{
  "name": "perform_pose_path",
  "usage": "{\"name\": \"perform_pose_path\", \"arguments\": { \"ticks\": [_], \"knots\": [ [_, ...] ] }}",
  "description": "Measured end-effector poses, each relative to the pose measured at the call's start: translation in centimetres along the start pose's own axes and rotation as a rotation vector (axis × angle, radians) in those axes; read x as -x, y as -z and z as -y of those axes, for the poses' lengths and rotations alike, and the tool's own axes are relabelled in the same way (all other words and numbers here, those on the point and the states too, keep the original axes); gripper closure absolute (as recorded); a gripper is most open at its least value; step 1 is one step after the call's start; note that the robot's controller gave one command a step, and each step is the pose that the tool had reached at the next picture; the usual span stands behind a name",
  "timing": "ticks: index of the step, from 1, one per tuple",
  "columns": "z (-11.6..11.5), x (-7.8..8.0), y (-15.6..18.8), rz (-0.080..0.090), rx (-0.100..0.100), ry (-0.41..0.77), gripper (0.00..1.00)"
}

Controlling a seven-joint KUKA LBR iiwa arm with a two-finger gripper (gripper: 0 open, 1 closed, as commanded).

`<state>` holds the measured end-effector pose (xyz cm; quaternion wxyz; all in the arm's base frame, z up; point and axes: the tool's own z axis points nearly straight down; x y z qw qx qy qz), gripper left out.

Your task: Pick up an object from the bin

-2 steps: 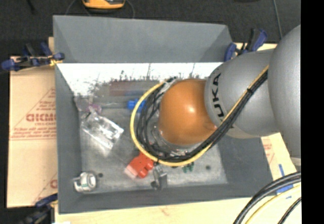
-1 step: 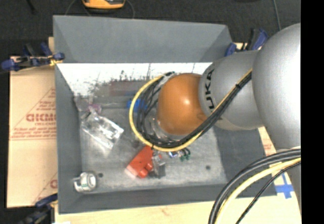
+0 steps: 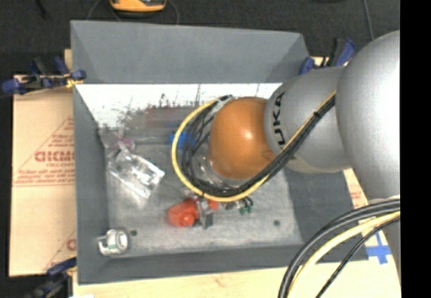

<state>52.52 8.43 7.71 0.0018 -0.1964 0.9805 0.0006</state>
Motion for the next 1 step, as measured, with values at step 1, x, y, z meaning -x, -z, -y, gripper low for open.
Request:
{"name": "perform_pose_path", "arguments": {
  "ticks": [1],
  "knots": [
    [-2.98, -3.4, 13.76, 0.005, -0.003, 0.005, 1.0]
  ]
}}
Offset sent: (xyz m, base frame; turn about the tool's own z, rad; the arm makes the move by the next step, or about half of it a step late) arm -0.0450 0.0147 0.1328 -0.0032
